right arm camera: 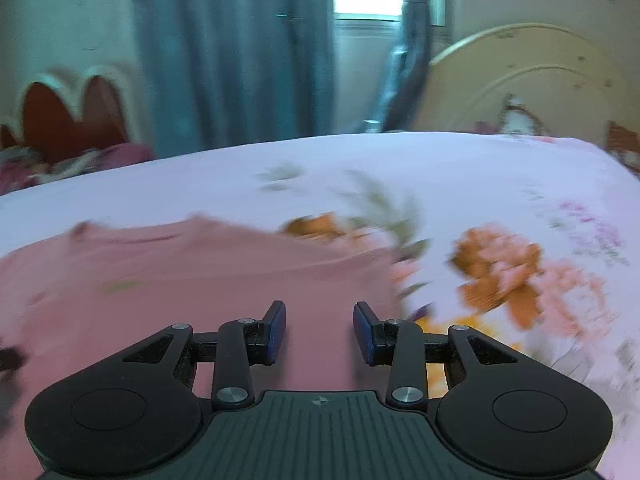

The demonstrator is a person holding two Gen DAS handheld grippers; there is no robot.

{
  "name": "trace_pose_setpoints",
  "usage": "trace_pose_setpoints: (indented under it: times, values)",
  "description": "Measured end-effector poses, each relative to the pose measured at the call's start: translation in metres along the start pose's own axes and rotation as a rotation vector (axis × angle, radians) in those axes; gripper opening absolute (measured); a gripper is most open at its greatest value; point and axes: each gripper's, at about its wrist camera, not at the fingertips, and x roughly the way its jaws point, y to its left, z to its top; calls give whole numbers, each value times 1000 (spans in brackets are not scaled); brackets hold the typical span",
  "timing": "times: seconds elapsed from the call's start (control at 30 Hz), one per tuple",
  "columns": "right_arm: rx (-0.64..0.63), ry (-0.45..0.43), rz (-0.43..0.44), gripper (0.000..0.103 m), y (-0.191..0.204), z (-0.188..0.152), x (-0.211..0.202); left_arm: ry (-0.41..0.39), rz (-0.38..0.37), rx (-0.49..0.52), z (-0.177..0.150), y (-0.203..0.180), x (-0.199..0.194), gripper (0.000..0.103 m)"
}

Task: Fold small clothes
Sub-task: 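Grasp the other sleeve cuff with the left gripper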

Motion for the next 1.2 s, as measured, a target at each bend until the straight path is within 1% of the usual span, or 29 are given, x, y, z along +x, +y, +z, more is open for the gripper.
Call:
trace_pose_setpoints:
  times: [0.07,0.2,0.4,0.57,0.87,1.0,1.1,1.2]
  values:
    - [-28,14,42,37,22,-9,-8,4,4,-6,-1,6,-8,61]
    - [-50,53,117,37,66,-23,-9,0,9,-13,-3,17,-24,62]
    - [-95,70,174,37,127,-31,-6,-21,31,-16,-9,42,-47,65]
    - [-91,88,204,37,169,-29,0,-28,65,-50,-15,78,-61,65]
    - [-109,95,199,37,226,-29,11,-30,150,-145,-26,161,-74,65]
    - [-111,117,184,37,239,-34,19,-21,195,-203,-32,202,-78,65]
    - [-134,141,156,37,246,-41,29,-14,232,-261,-39,238,-81,65]
    - [-139,142,136,37,248,-44,32,-6,281,-335,-46,279,-85,65]
